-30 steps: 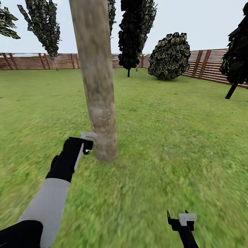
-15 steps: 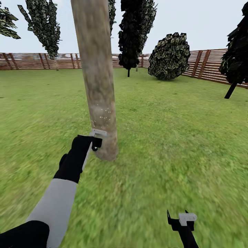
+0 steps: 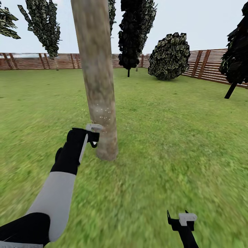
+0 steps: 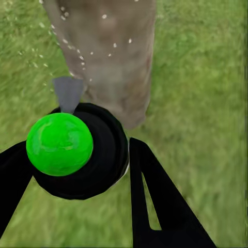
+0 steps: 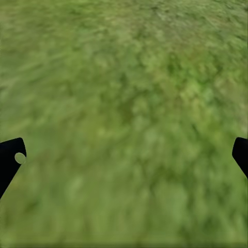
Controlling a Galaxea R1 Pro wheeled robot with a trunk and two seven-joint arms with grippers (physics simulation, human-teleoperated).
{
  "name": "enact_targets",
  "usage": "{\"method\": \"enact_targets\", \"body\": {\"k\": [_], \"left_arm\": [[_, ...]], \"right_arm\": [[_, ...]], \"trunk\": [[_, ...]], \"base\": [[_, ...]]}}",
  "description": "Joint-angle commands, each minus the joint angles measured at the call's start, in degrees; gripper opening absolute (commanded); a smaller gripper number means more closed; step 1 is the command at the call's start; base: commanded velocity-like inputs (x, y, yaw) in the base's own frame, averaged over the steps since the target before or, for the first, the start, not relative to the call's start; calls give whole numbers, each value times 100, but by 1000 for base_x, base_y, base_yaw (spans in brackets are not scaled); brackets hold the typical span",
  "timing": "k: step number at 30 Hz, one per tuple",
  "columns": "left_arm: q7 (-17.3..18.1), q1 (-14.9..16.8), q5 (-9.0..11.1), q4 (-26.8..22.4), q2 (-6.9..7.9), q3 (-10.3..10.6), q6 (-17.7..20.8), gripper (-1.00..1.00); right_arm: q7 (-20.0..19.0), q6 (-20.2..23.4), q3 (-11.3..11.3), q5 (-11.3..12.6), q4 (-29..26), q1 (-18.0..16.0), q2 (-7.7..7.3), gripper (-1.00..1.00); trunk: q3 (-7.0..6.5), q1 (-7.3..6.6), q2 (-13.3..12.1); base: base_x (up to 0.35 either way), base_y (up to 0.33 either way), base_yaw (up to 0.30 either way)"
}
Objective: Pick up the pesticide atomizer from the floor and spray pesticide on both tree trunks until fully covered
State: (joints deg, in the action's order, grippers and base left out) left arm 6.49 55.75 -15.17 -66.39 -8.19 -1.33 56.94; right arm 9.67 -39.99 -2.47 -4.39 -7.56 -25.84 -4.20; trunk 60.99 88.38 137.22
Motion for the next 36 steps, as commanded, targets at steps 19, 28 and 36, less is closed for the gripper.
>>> {"method": "enact_targets", "body": {"k": [19, 28, 36], "left_arm": [[151, -73, -12, 26, 247, 295, -6, -100], [165, -296, -13, 645, 899, 30, -104, -100], [160, -482, -26, 765, 367, 96, -130, -100]], "right_arm": [[0, 0, -1, 0, 0, 0, -1, 100], [0, 0, -1, 0, 0, 0, -1, 100], [0, 0, -2, 0, 0, 0, 1, 100]], "trunk": [[0, 0, 0], [0, 0, 0], [0, 0, 0]], "base": [[52, 0, 0], [1, 0, 0], [0, 0, 0]]}}
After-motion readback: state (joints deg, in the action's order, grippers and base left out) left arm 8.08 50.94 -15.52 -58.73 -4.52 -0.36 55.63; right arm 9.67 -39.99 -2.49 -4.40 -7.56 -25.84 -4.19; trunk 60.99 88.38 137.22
